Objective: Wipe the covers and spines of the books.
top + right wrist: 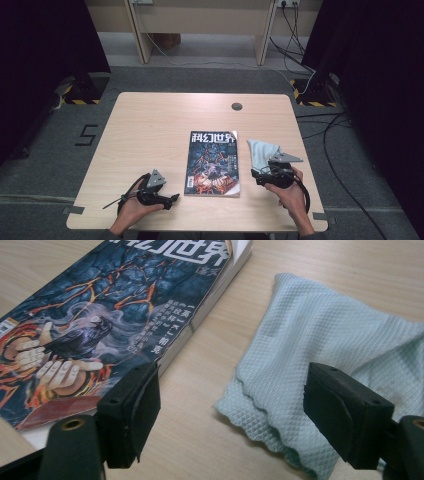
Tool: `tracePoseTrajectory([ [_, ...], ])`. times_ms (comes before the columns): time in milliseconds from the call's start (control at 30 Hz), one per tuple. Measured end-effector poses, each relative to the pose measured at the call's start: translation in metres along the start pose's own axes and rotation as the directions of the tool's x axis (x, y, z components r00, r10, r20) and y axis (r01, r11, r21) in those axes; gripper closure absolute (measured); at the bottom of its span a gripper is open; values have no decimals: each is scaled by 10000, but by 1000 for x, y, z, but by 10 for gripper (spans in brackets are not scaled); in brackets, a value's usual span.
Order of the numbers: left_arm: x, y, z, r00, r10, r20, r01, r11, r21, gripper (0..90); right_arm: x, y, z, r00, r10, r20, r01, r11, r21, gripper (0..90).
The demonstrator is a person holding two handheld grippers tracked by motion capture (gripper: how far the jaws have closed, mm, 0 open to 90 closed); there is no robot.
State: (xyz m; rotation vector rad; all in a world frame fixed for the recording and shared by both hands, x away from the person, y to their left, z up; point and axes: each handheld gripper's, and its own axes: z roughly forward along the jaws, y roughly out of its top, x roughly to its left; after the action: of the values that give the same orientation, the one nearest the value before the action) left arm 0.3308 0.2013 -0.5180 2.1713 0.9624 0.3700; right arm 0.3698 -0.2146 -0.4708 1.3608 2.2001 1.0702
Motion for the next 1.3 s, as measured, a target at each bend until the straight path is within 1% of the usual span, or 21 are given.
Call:
tracePoseTrajectory([
  [67, 0, 0, 0, 10000, 6, -5, -6, 10000, -1, 147, 3, -3, -2, 9999, 112, -81, -112, 9999, -15, 198],
  [133, 0, 0, 0, 10000, 8, 4, -8, 10000, -33, 147, 6, -6, -3, 10000, 31, -83, -32, 9999, -143, 197],
  [167, 0, 0, 0, 10000, 9, 5, -9, 10000, -29, 147, 8, -8, -4, 9999, 99, -102, -100, 9999, -113, 196],
  [367, 0, 0, 0, 10000, 9, 5, -9, 10000, -40, 147, 19, -17, -8, 9995, -132, -304, 132, 9999, -12, 188],
  [500, 0, -1, 0, 10000, -2, 23, 2, 10000, -81, 147, 22, -22, -13, 9997, -104, -198, 104, 9999, -10, 190],
  [600, 0, -1, 0, 10000, -2, 22, 2, 10000, -82, 147, 23, -26, -15, 9994, -232, -259, 233, 9997, 67, 190],
  [667, 0, -1, 0, 10000, 10, 22, -10, 10000, -90, 147, 26, -30, -17, 9992, -325, -238, 330, 9992, 231, 189],
  [700, 0, -1, 0, 10000, 12, 21, -12, 10000, -86, 147, 26, -31, -18, 9983, -549, -173, 554, 9981, 287, 189],
  [733, 0, -1, 0, 10000, 13, 21, -13, 10000, -82, 147, 28, -33, -18, 9982, -590, -124, 594, 9976, 344, 189],
  [767, 0, -1, 0, 10000, 13, 23, -12, 10000, -85, 147, 27, -34, -18, 9967, -807, -78, 809, 9959, 402, 188],
  [833, 0, -1, 0, 10000, 14, 15, -14, 9999, -103, 147, 31, -38, -19, 9968, -797, -79, 801, 9951, 588, 187],
  [900, 0, -1, 0, 10000, 24, 28, -24, 9999, -106, 146, 32, -41, -20, 9941, -1079, -51, 1080, 9913, 756, 186],
  [967, 0, -1, 0, 10000, 26, 39, -26, 9999, -106, 146, 35, -44, -20, 9932, -1163, -65, 1164, 9887, 949, 178],
  [1000, 0, -1, 0, 10000, 24, 32, -24, 9999, -121, 146, 35, -46, -20, 9930, -1180, -40, 1177, 9877, 1025, 176],
  [1033, 0, -1, 0, 10000, 26, 41, -25, 9999, -114, 145, 36, -48, -21, 9941, -1081, 6, 1074, 9881, 1105, 176],
  [1133, 0, -1, 0, 10000, 14, 18, -14, 9999, -107, 144, 36, -53, -21, 9932, -1162, 38, 1146, 9839, 1373, 180],
  [1300, 0, -1, 0, 10000, 10, 19, -10, 9999, -115, 142, 35, -58, -22, 9937, -1114, 118, 1082, 9819, 1557, 179],
])
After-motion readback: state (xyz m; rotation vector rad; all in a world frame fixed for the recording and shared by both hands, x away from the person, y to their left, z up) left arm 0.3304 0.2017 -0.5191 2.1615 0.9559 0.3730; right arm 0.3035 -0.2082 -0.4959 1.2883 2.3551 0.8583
